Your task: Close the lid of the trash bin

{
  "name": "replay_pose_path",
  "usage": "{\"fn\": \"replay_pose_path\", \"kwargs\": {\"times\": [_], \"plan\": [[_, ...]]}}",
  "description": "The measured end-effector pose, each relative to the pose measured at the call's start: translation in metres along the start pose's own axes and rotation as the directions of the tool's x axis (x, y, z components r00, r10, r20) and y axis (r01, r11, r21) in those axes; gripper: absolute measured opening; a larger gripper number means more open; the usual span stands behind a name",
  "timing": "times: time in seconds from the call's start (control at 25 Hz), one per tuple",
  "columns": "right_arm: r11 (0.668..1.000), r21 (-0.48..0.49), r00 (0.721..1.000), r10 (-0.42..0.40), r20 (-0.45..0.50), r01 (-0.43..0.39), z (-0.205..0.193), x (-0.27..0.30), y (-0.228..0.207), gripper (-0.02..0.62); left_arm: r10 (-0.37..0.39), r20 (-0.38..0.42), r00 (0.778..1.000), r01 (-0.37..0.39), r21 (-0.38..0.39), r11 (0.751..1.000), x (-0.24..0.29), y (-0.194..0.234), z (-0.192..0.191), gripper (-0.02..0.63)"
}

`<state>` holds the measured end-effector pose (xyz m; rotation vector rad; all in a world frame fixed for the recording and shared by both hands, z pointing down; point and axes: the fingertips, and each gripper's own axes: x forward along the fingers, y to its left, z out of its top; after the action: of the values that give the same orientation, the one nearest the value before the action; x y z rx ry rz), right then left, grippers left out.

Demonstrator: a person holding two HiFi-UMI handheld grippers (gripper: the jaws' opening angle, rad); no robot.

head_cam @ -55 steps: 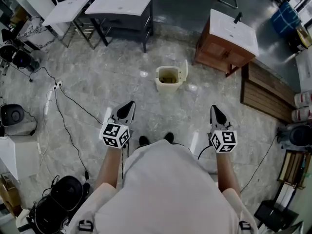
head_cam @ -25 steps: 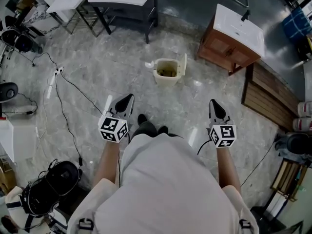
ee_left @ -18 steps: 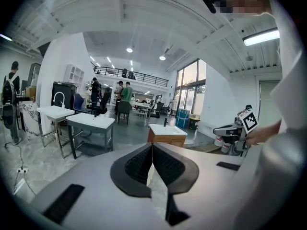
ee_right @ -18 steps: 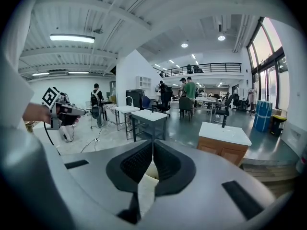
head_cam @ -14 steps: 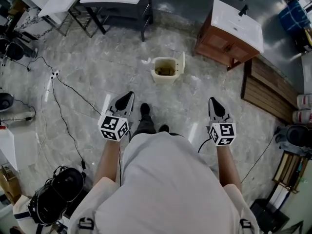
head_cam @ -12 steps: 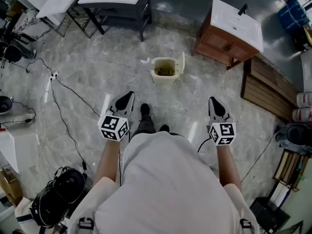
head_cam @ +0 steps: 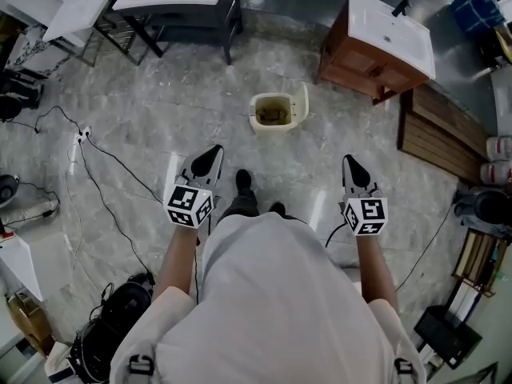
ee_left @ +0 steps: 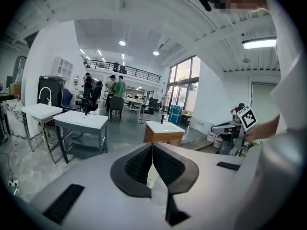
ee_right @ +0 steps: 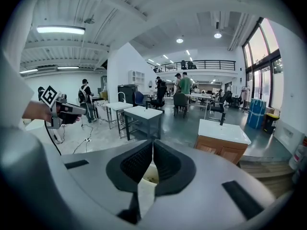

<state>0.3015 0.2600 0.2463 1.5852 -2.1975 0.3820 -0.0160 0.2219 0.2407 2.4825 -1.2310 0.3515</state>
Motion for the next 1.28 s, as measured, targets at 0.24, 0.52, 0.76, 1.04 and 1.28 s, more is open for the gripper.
{"fn": "replay_pose_path", "kwargs": {"times": [0.24, 0.52, 0.76, 1.04, 1.28], "plan": [[1.000, -0.005, 0.999, -0.029, -0.017, 0.029, 0.014, 0.029, 0.014, 0.031, -0.045, -0.020, 0.999, 0.046, 0.022, 0.999, 0.019, 0.034, 0.004, 0.018], [0.998, -0.005, 0.997, -0.066, -0.035, 0.066, 0.027, 0.055, 0.026, 0.031, -0.101, -0.033, 0.994, 0.102, 0.030, 0.994, 0.041, 0.067, 0.012, 0.018], [0.997, 0.003, 0.995, -0.081, -0.061, 0.082, 0.028, 0.072, 0.037, 0.031, -0.148, -0.054, 0.988, 0.150, 0.037, 0.988, 0.054, 0.084, 0.010, 0.018], [0.997, 0.022, 0.993, -0.077, -0.086, 0.079, 0.027, 0.087, 0.032, 0.031, -0.171, -0.077, 0.982, 0.174, 0.024, 0.985, 0.069, 0.082, 0.006, 0.018], [0.999, 0.017, 0.995, -0.047, -0.092, 0.049, 0.029, 0.104, 0.018, 0.031, -0.160, -0.085, 0.983, 0.162, 0.012, 0.987, 0.084, 0.077, 0.009, 0.018]]}}
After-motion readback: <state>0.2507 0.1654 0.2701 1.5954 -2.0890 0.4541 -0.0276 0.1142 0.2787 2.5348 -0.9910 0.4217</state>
